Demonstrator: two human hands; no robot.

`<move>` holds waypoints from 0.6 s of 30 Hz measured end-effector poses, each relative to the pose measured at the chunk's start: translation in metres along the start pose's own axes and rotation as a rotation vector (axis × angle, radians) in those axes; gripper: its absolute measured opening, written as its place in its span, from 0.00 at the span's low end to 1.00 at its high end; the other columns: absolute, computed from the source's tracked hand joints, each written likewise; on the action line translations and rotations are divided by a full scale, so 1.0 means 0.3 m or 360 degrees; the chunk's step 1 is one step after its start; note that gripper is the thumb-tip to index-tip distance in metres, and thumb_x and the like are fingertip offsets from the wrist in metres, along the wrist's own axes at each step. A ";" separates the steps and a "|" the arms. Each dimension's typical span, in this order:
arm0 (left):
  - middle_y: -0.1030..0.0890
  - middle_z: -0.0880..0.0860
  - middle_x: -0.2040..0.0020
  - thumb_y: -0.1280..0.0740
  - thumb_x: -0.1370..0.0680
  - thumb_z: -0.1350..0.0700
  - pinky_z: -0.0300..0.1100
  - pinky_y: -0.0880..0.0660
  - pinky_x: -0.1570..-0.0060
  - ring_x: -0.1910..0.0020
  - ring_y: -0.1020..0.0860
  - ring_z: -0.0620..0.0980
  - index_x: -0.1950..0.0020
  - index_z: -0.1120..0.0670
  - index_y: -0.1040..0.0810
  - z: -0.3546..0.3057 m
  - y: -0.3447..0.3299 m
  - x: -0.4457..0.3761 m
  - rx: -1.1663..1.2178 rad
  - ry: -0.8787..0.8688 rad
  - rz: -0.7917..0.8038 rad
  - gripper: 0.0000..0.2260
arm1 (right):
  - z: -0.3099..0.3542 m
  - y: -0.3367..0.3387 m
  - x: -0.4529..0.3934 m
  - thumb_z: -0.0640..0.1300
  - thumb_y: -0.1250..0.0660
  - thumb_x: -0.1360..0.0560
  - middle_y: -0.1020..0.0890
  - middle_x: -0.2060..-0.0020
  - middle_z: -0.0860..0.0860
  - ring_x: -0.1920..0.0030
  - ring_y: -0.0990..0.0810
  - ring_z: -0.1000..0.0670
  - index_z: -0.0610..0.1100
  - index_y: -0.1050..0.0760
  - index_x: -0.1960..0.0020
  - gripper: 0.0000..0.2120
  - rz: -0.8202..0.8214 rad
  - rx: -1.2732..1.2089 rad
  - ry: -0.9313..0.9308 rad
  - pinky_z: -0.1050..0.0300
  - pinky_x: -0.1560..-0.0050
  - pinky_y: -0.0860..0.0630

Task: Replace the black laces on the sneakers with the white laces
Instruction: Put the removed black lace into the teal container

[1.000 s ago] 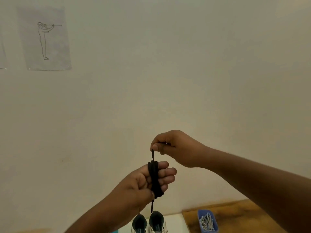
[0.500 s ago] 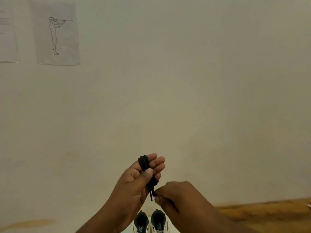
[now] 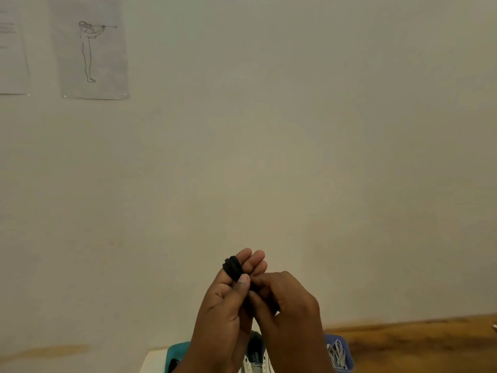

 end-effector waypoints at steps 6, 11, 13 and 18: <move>0.17 0.55 0.38 0.48 0.16 0.67 0.39 0.25 0.38 0.37 0.19 0.51 0.32 0.57 0.26 0.033 0.024 0.000 -0.0087 -0.0097 -0.0110 0.18 | 0.042 -0.006 0.035 0.54 0.30 0.22 0.20 0.62 0.59 0.68 0.25 0.57 0.55 0.15 0.54 0.06 -0.0161 0.0378 0.0156 0.61 0.71 0.26; 0.17 0.52 0.39 0.48 0.16 0.67 0.39 0.26 0.36 0.36 0.20 0.48 0.33 0.55 0.25 0.070 0.056 0.023 -0.0064 -0.0133 -0.0286 0.18 | 0.044 -0.048 0.072 0.51 0.31 0.22 0.19 0.62 0.56 0.69 0.25 0.52 0.53 0.14 0.51 0.07 -0.0047 0.0629 0.0262 0.60 0.72 0.28; 0.16 0.51 0.39 0.48 0.16 0.66 0.42 0.28 0.32 0.35 0.21 0.46 0.32 0.54 0.25 0.093 0.059 0.042 -0.0118 -0.0098 -0.0321 0.18 | 0.019 -0.065 0.100 0.48 0.28 0.23 0.20 0.62 0.55 0.69 0.26 0.51 0.52 0.15 0.51 0.04 0.0018 0.0737 0.0274 0.58 0.73 0.29; 0.15 0.50 0.42 0.46 0.15 0.63 0.44 0.31 0.32 0.36 0.21 0.49 0.34 0.52 0.24 0.102 0.035 0.049 -0.0190 -0.0041 -0.0396 0.16 | 0.002 -0.062 0.104 0.50 0.35 0.22 0.19 0.62 0.54 0.70 0.26 0.50 0.51 0.14 0.52 0.10 -0.0044 0.0801 0.0279 0.59 0.71 0.33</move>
Point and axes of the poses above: each hand's wrist, its own x-axis away from the middle knuckle, its own y-axis out of the back of the hand, z = x × y, the point moved 5 cm from there along -x, towards the middle knuckle
